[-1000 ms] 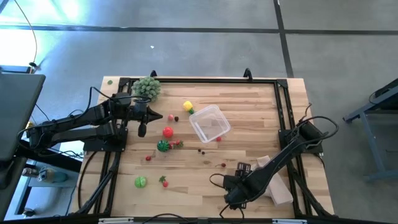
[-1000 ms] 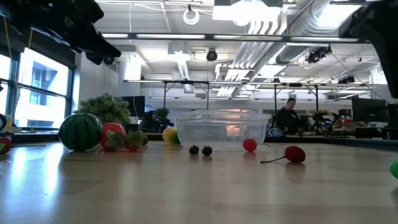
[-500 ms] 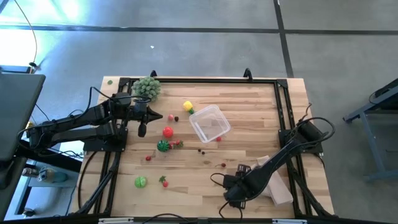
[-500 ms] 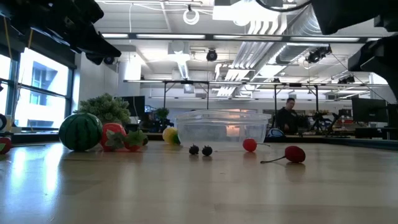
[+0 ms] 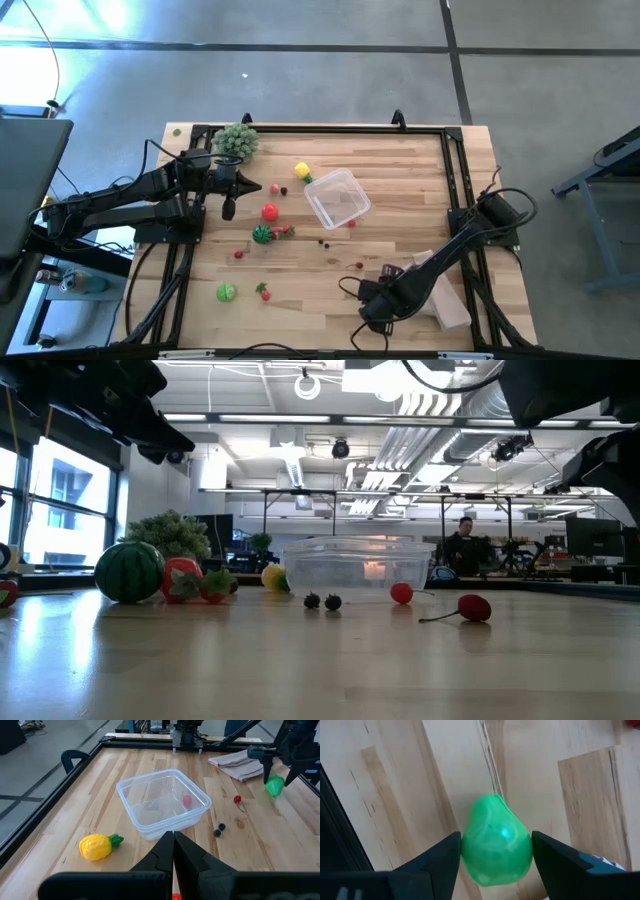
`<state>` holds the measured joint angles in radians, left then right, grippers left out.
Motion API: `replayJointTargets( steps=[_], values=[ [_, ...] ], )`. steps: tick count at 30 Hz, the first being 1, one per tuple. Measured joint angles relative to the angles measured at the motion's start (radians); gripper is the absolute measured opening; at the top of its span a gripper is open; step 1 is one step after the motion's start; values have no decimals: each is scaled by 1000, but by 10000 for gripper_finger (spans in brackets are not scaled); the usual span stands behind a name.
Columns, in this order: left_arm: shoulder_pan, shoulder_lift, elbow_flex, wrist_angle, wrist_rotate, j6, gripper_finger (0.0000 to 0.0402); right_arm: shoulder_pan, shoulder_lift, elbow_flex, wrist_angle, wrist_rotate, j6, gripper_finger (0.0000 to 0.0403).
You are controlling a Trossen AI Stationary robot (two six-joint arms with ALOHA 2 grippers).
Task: Pick and placing Produce into tupperware
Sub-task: Put the green pear into the transparent bin
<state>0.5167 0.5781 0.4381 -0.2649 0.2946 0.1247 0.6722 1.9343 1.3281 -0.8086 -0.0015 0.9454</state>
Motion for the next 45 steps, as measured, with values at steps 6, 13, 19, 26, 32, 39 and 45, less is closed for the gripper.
replayJointTargets(
  steps=[6, 13, 19, 26, 32, 39, 45],
  values=[
    [0, 0, 0, 0, 0, 0, 1, -6, 1, -1, -2, 8, -3, 225],
    [0, 0, 0, 0, 0, 0, 1, 3, 2, -2, 2, 47, 20, 225],
    [0, 0, 0, 0, 0, 0, 1, 3, 3, -2, 1, 60, 26, 225],
    [0, 0, 0, 0, 0, 0, 1, 3, 3, -2, -10, 60, 68, 225],
    [0, 0, 0, 0, 0, 0, 1, 3, 3, -2, -10, 61, 66, 225],
    [0, 0, 0, 0, 0, 0, 1, 3, 3, -2, -2, 62, 69, 230],
    [0, 0, 0, 0, 0, 0, 1, 2, 9, -6, -11, 72, 79, 267]
  ],
)
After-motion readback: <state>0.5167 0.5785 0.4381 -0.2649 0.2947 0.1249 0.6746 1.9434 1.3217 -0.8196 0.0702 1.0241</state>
